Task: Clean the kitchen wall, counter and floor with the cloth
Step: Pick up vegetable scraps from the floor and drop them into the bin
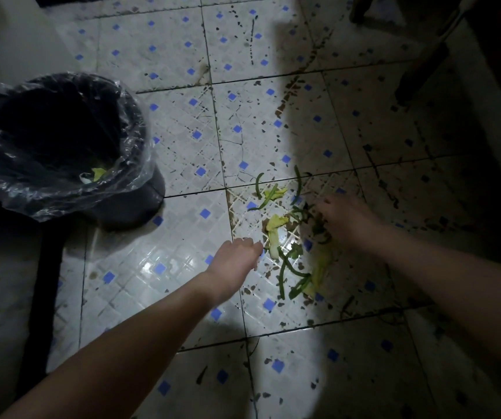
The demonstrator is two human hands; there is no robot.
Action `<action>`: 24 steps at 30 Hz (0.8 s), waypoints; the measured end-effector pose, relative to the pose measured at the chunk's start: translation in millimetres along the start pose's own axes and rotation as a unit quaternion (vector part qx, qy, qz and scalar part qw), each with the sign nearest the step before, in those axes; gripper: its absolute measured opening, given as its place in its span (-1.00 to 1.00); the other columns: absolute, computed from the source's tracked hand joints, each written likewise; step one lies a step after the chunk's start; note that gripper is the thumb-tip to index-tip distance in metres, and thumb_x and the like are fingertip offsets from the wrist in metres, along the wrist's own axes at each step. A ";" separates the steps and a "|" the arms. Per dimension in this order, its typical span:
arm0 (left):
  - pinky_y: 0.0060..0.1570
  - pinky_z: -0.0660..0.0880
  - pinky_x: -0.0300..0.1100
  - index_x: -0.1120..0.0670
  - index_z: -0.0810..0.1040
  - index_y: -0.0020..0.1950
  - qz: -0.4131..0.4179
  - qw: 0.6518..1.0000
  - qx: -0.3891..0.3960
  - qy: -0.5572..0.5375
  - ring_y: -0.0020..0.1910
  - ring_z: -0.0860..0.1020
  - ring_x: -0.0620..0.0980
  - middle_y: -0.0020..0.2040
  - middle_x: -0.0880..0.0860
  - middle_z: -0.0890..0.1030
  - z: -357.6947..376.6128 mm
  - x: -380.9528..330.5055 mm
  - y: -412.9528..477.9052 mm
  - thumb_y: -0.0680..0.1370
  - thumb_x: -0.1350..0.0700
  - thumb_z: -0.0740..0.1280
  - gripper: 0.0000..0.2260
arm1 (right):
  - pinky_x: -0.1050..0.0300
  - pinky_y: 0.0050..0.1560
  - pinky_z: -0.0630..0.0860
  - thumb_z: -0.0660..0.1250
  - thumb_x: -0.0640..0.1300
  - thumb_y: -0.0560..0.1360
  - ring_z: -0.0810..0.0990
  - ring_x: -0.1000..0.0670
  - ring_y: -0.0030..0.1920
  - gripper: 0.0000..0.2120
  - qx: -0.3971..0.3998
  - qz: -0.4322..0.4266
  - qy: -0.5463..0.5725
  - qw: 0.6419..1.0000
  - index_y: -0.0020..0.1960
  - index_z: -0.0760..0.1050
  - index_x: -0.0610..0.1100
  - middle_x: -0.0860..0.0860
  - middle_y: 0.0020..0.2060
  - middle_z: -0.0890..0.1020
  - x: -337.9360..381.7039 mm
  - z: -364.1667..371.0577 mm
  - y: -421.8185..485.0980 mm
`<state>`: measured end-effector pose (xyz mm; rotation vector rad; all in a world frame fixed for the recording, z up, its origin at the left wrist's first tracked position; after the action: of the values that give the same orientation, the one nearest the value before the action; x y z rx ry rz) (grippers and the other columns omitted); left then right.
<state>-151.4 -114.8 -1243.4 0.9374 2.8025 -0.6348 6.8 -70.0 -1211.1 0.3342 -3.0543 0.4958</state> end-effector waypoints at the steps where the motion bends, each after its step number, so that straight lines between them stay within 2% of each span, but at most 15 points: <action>1: -0.14 0.26 -0.15 0.11 0.45 0.08 0.006 1.000 0.000 0.000 -0.05 0.47 0.10 0.00 0.10 0.51 0.6 -1.8 1.7 0.58 0.27 0.17 -0.86 | 0.06 0.01 0.40 0.27 -0.31 0.46 0.48 -0.16 0.14 -0.54 0.002 0.009 -0.001 1.000 0.33 0.34 -0.09 -0.12 0.20 0.48 -5.3 -0.2 -0.5; 3: -0.18 0.24 -0.15 0.10 0.44 0.06 0.024 1.000 -0.001 0.005 -0.09 0.46 0.09 -0.02 0.11 0.49 1.3 -5.4 5.3 0.58 0.25 0.18 -0.89 | 0.03 0.18 0.37 0.25 -0.27 0.49 0.42 -0.15 0.27 -0.50 0.005 0.012 -0.009 1.000 0.40 0.29 -0.07 -0.11 0.29 0.42 -10.0 -1.0 -3.1; 5: -0.20 0.26 -0.14 0.10 0.43 0.04 0.037 0.999 -0.003 0.006 -0.13 0.45 0.08 -0.03 0.11 0.48 2.8 -6.7 7.9 0.58 0.25 0.18 -0.91 | 0.03 0.22 0.34 0.24 -0.24 0.50 0.39 -0.12 0.30 -0.59 0.003 0.001 -0.005 1.000 0.34 0.35 -0.10 -0.11 0.32 0.40 -13.0 0.8 -5.4; 9: -0.20 0.31 -0.12 0.11 0.42 0.02 0.037 0.999 0.011 -0.002 -0.14 0.44 0.08 -0.04 0.11 0.46 5.8 -5.6 8.7 0.57 0.24 0.21 -0.93 | 0.09 0.04 0.33 0.27 -0.21 0.49 0.43 -0.12 0.17 -0.76 0.002 0.021 0.013 1.000 0.16 0.44 -0.11 -0.10 0.17 0.43 -23.3 1.6 -10.5; 13: -0.12 0.45 -0.01 0.14 0.41 -0.02 0.006 0.997 0.033 -0.066 -0.13 0.47 0.13 -0.07 0.14 0.49 1.6 2.1 10.6 0.51 0.33 0.18 -0.88 | 0.09 0.02 0.31 0.26 -0.21 0.48 0.44 -0.13 0.17 -0.75 0.001 0.031 0.036 0.999 0.15 0.45 -0.09 -0.10 0.13 0.45 -31.2 0.3 -13.3; 19: -0.20 0.37 -0.09 0.12 0.40 -0.11 -0.026 0.990 0.022 -0.134 -0.17 0.47 0.12 -0.12 0.14 0.53 -9.4 13.6 9.4 0.54 0.27 0.16 -0.92 | 0.14 -0.06 0.19 0.28 -0.20 0.47 0.43 -0.11 0.14 -0.79 0.008 0.032 0.032 0.999 0.11 0.46 -0.08 -0.08 0.06 0.45 -32.8 -0.8 -16.0; 24: -0.02 0.47 -0.01 0.16 0.49 0.02 0.004 0.995 0.095 -0.025 -0.02 0.51 0.15 0.03 0.14 0.52 4.3 5.6 12.1 0.57 0.21 0.21 -0.90 | 0.13 -0.04 0.23 0.24 -0.23 0.49 0.42 -0.12 0.15 -0.80 0.022 0.037 0.036 0.998 0.10 0.47 -0.10 -0.09 0.07 0.44 -30.8 -1.8 -14.9</action>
<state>-148.8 -104.9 -1252.8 0.9493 2.7301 -0.9248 40.1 -76.8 -1206.7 0.1994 -2.9985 0.5664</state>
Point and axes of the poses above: each hand's wrist, its own y-axis towards the middle knuckle, its own z-axis out of the palm, x = y × z, the point moved 10 cm from there along y, towards the middle knuckle
